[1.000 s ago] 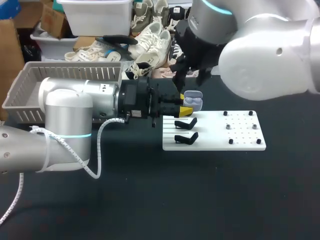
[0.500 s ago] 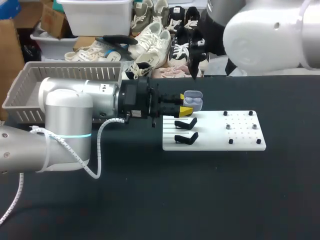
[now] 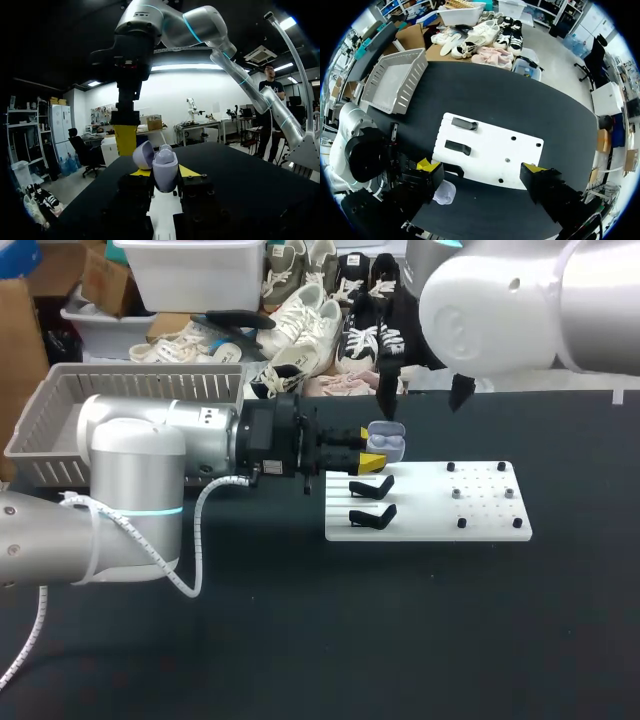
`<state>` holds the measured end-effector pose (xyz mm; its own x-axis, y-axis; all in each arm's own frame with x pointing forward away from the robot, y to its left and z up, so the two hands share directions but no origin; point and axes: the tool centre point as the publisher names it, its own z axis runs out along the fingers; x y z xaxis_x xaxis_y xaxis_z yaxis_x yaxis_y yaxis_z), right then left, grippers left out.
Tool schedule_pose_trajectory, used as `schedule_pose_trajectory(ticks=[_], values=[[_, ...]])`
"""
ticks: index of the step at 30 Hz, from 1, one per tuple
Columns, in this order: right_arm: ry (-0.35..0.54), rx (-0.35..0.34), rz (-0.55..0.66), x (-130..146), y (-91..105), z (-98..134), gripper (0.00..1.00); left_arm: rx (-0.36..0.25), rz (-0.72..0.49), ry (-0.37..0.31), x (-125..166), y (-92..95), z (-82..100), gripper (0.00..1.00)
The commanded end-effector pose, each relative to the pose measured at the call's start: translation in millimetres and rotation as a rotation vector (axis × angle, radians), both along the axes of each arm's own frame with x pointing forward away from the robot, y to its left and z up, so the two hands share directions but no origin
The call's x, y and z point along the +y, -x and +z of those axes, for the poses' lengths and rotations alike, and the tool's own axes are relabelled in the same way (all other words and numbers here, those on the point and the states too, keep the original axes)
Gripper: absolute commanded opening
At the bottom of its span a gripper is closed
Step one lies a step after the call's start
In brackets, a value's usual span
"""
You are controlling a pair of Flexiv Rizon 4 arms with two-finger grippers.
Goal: Pick up each earbud case from the left stands, insert the matching earbuds, close the lid, and place the case in the box.
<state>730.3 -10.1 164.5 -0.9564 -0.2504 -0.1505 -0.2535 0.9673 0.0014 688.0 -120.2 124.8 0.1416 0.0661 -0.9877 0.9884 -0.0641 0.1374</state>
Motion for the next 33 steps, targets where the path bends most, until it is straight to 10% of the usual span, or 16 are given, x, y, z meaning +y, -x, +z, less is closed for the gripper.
schedule_pose_trajectory(ticks=[1,13,33], values=[[-0.018,-0.019,0.004,-3.4,18.6,6.8,1.0,-0.001,0.001,0.001,-0.4,-0.1,-0.3,0.0],[-0.05,-0.1,-0.008,-14.0,29.8,40.2,1.0,-0.001,0.001,0.001,-0.4,-0.1,-0.3,0.0],[-0.045,-0.106,0.029,8.5,9.5,15.4,1.0,-0.001,0.001,0.001,-0.4,-0.1,-0.3,0.0]])
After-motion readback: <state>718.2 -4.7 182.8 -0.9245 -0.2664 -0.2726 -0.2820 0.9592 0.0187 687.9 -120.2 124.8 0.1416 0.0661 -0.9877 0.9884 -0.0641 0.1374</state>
